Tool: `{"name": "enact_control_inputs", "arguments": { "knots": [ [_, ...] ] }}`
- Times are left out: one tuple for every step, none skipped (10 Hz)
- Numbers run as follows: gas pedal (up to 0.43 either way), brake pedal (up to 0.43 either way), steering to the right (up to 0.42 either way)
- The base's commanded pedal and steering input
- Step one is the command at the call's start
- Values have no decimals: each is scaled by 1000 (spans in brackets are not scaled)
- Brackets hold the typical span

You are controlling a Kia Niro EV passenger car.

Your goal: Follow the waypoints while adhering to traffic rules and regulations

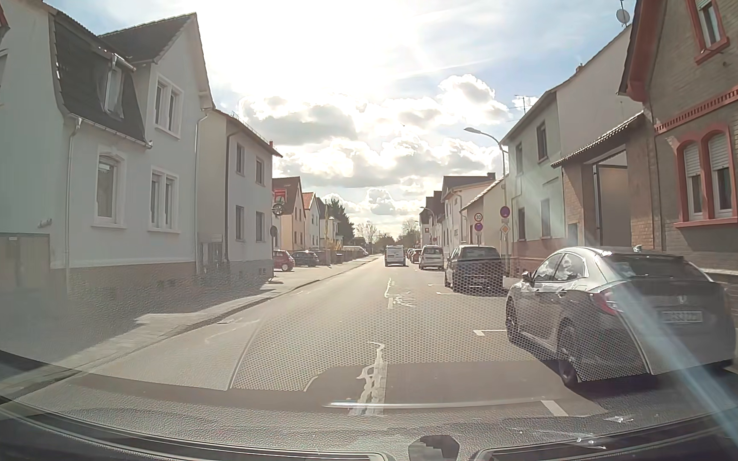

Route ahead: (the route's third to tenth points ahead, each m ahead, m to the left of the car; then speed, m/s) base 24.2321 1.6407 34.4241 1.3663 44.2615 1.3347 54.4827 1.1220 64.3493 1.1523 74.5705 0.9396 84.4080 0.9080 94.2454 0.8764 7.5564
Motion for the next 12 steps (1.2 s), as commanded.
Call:
{"name": "enact_control_inputs", "arguments": {
  "knots": [
    [28,0,3],
    [28,0,3],
    [28,0,2],
    [28,0,3],
    [28,0,3],
    [28,0,3],
    [28,0,3],
    [28,0,2],
    [28,0,1],
    [28,0,0],
    [28,0,-1],
    [28,0,0]
  ]
}}
